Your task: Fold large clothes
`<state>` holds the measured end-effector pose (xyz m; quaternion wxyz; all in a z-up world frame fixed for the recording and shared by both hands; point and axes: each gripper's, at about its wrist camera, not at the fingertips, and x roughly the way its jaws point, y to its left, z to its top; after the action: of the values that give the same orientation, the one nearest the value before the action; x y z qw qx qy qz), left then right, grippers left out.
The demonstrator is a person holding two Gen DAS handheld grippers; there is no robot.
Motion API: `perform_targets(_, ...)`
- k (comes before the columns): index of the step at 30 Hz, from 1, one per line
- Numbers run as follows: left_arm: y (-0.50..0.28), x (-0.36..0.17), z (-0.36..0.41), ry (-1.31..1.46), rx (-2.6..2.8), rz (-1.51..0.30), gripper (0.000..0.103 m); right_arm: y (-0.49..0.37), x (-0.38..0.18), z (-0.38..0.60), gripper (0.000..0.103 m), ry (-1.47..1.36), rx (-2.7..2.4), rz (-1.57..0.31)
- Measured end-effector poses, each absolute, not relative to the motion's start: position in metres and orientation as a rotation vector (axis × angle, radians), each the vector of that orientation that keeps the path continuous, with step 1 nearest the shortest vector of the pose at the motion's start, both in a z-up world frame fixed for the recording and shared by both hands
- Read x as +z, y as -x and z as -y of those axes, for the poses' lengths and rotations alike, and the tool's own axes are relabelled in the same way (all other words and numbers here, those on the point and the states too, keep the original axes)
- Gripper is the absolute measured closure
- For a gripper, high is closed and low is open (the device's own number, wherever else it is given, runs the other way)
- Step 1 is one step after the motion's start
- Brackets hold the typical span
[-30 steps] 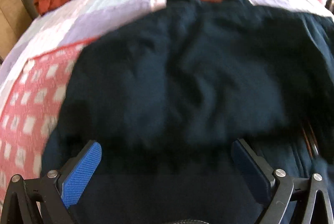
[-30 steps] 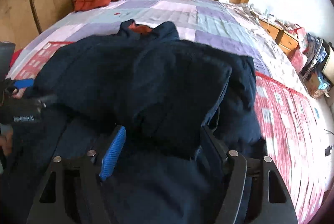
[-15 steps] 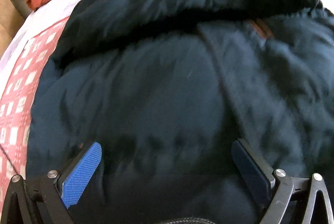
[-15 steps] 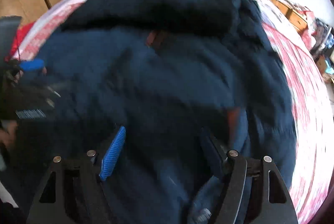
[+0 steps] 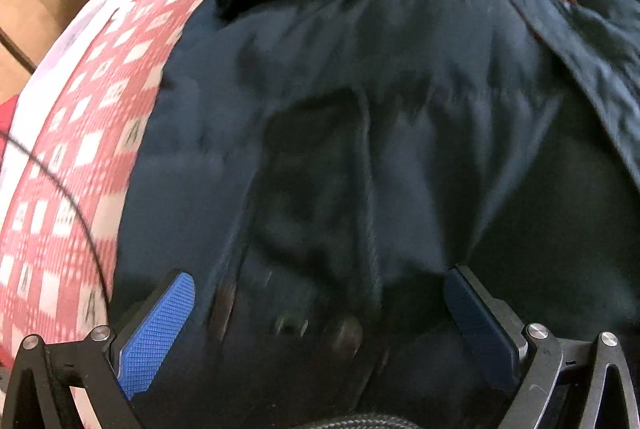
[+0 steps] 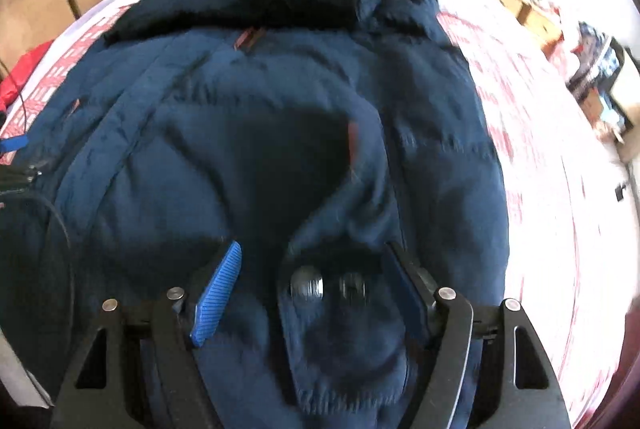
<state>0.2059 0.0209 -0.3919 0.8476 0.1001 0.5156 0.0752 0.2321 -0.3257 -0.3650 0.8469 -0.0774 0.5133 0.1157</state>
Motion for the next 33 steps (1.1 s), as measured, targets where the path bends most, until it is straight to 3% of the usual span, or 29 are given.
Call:
perform_targets(19, -0.102, -0.388, -0.06, -0.149, 0.22, -1.13, 0.0, -0.144, -0.366, 0.369, 0.027, 0.138, 0.169, -1.168)
perform_targets(33, 0.006, -0.336, -0.104, -0.188, 0.175, -1.038, 0.0, -0.019, -0.31, 0.418, 0.027, 0.127, -0.075, -1.175)
